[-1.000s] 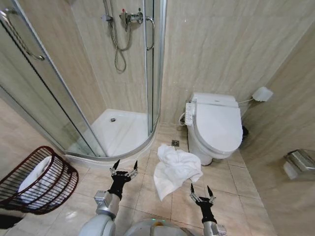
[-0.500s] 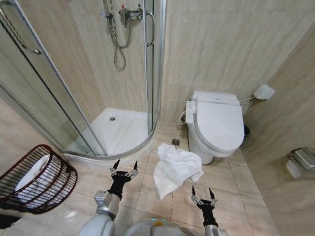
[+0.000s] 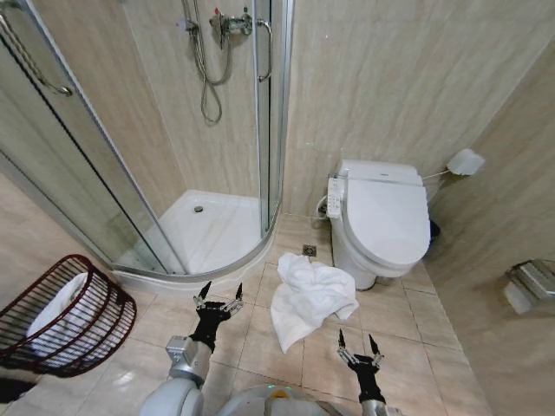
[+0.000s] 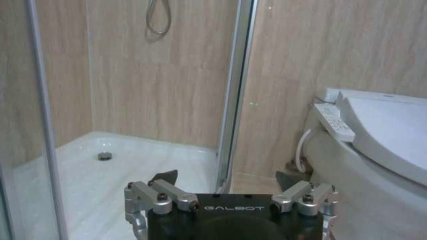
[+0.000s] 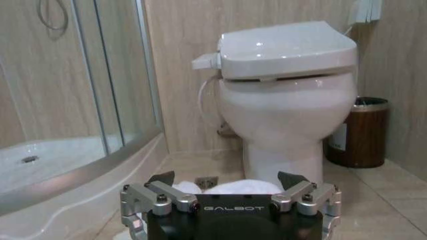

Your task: Discard the used towel into the hamper.

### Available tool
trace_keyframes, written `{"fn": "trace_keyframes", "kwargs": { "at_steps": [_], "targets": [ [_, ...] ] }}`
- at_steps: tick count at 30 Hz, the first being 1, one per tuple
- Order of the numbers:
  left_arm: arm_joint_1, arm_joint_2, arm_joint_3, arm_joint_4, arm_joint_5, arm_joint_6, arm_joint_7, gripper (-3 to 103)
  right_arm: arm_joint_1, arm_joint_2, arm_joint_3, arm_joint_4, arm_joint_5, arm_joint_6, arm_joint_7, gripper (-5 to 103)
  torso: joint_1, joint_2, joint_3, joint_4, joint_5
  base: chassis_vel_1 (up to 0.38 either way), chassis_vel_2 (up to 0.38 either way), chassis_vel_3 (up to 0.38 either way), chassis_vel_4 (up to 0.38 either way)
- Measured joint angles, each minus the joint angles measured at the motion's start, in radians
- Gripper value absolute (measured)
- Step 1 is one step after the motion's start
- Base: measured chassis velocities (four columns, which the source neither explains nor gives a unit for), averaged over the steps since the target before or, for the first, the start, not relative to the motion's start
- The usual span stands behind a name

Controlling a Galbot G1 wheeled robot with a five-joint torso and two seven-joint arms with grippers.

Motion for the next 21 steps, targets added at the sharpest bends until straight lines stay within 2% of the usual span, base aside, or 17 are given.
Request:
{"fn": "trace_keyframes", "kwargs": {
  "at_steps": [10,21],
  "targets": [
    [0.000,0.000,0.000,0.000,0.000,0.000,0.000,99,0.009,0.007,0.013,-0.027,-0.003,-0.003,-0.019,100,0.001,0.003,0.002,0.0000,0.0000,-0.003,0.006,0.010,-0.006],
    [0.000,0.000,0.000,0.000,0.000,0.000,0.000,99,0.024,0.012,0.015,-0.055,-0.025,0.032,-0.029,100,0.002,0.005,0.003,0.0001,0.0001,-0.105,0.098,0.097,-0.086]
  ]
}}
